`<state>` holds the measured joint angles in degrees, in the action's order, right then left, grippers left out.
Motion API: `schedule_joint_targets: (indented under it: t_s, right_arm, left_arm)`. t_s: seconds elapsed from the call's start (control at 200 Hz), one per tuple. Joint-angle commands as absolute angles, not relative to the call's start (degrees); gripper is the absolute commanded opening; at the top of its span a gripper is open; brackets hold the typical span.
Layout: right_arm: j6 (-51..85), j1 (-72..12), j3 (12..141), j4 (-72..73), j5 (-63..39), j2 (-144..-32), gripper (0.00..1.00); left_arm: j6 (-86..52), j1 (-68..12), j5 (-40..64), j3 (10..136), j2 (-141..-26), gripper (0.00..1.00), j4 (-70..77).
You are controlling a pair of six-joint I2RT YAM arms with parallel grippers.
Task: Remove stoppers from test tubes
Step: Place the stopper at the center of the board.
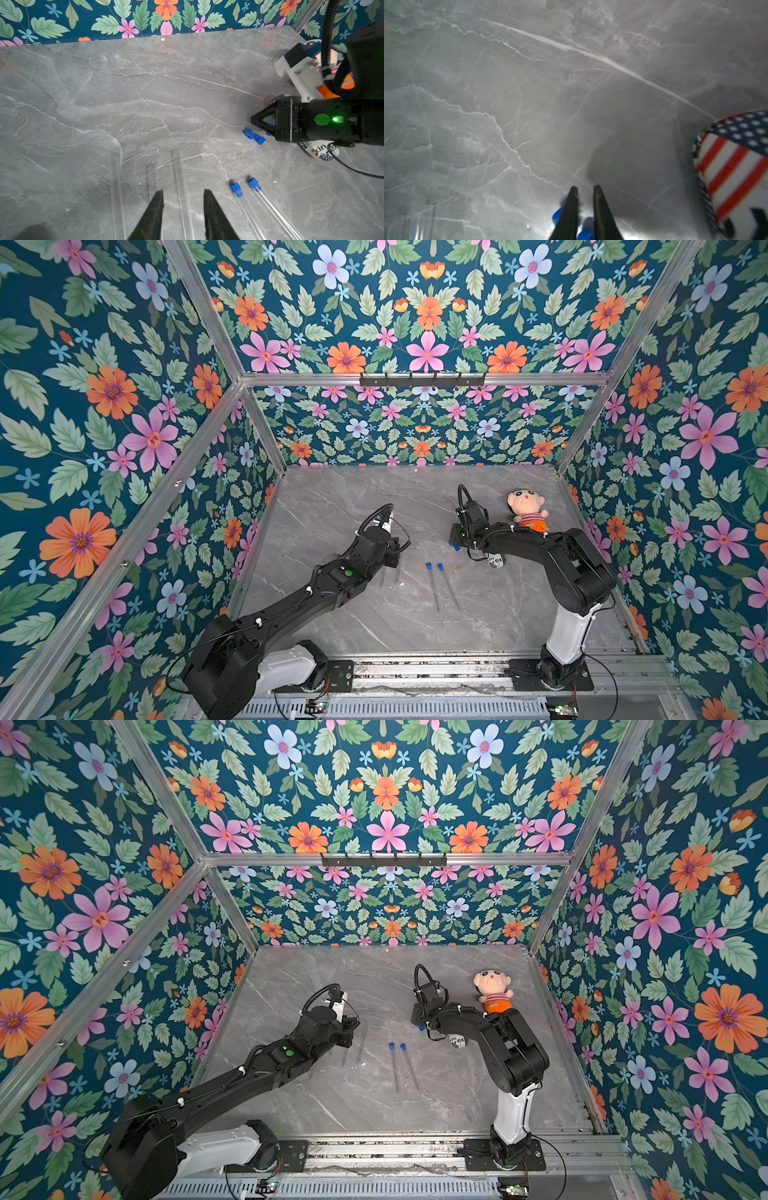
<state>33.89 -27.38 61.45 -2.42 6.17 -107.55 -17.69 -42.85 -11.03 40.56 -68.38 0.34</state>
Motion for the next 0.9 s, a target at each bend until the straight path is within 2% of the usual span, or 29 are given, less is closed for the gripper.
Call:
schedule_joint_targets:
  t_s: [0.0,0.62,0.895]
  right_arm:
    - [34.44,-27.16,62.0,-1.23,7.47,-108.86,0.1]
    - [35.24,-26.89,64.14,-3.86,9.36,-112.24,0.3]
    - [35.17,-26.89,64.83,-4.47,9.17,-110.85,0.34]
  left_arm:
    - [-16.84,-42.89,-11.76,40.34,-68.55,0.35,1.32]
    - [-16.38,-42.82,-12.15,38.9,-69.0,0.35,2.96]
    - [-16.66,-42.81,-11.95,38.41,-68.29,0.35,2.83]
